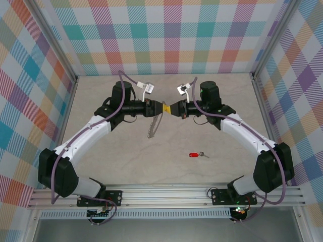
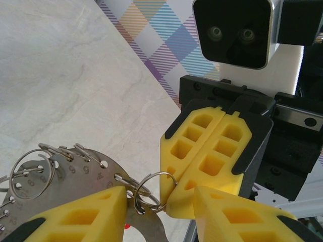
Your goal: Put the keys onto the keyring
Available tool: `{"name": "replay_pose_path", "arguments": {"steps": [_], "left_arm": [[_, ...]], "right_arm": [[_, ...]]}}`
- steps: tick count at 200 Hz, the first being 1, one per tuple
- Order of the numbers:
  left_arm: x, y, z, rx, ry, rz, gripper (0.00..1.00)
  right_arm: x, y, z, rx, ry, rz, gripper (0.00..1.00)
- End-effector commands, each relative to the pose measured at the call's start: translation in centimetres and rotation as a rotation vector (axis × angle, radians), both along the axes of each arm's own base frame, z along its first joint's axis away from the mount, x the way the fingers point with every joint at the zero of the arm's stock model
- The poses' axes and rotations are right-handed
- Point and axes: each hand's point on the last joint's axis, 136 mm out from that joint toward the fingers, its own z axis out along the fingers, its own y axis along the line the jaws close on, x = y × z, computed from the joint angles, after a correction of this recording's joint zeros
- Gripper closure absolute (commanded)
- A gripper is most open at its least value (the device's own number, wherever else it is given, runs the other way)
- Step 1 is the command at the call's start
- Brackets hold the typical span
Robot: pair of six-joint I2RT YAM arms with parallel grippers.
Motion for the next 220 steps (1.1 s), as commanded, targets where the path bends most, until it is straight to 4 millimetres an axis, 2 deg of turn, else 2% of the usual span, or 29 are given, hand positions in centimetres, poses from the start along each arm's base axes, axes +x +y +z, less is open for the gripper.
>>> {"name": "replay_pose_path", "arguments": {"steps": [1,155,183,206,220], "left_arm": [[0.5,0.4,0.5,-0.009,-0.058,0.018,0.6],[0.7,-0.8,1.3,-0.07,-0.046,-0.042,0.59],[-0.1,-1.0,1.7,-0.1,-0.049,-0.081,0.67],[-0.8,-1.1,2.3,-0.124,-0.063,-0.105,0.77],[-1.1,-1.0,2.5,-0.128,-0.067,-0.112,0.78]], "right_arm": [[-0.3,0.0,1.9,0.051,-0.064,0.028,1.0],[-0.2,-0.2,2.0,0.079,-0.055,0.041,1.0],[0.1,-0.3,1.9,0.077,-0.053,0.03,1.0],[0.4,-0.4,1.7,0.076,-0.049,0.019,1.0],[0.6,-0.5,1.6,0.077,-0.047,0.012,1.0]]}}
